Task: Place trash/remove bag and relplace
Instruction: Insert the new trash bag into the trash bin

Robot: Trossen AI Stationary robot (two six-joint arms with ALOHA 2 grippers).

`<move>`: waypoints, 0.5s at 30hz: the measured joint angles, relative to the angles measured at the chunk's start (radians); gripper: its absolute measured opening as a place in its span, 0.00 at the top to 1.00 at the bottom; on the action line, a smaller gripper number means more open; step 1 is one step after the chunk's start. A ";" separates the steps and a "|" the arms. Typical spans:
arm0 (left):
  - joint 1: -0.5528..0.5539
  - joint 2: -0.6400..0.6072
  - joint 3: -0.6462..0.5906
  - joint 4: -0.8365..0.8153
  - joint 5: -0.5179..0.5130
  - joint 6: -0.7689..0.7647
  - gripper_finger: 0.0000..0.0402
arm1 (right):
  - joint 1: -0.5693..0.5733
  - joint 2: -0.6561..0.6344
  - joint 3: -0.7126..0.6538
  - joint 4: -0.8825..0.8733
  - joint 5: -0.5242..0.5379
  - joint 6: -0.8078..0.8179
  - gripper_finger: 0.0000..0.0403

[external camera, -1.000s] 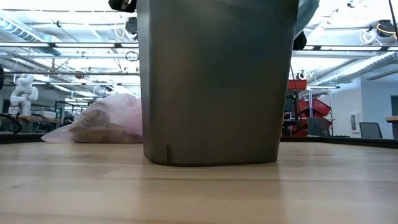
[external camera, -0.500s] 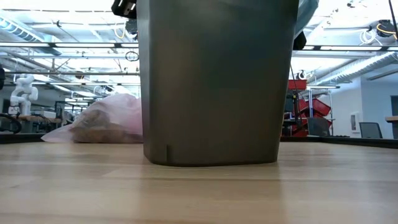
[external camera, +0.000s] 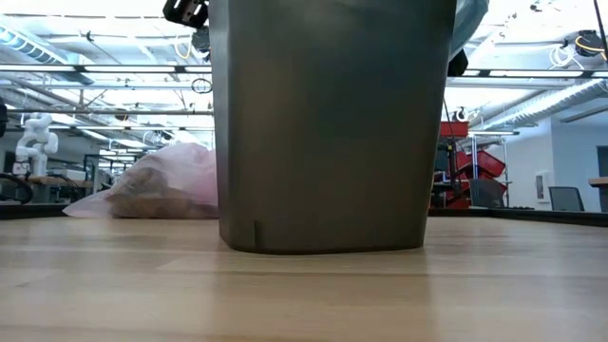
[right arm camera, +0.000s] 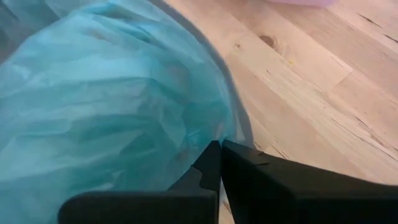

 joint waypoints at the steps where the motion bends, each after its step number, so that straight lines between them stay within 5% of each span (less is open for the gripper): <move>1: -0.005 -0.004 0.000 -0.001 0.011 -0.005 0.99 | 0.000 0.000 0.000 -0.001 -0.001 0.000 1.00; 9: -0.029 -0.057 0.000 -0.017 0.006 -0.082 1.00 | 0.000 0.000 0.000 -0.004 -0.003 0.000 1.00; 15: -0.029 -0.050 -0.004 -0.178 -0.039 -0.064 1.00 | 0.000 0.000 0.000 0.000 -0.002 0.000 1.00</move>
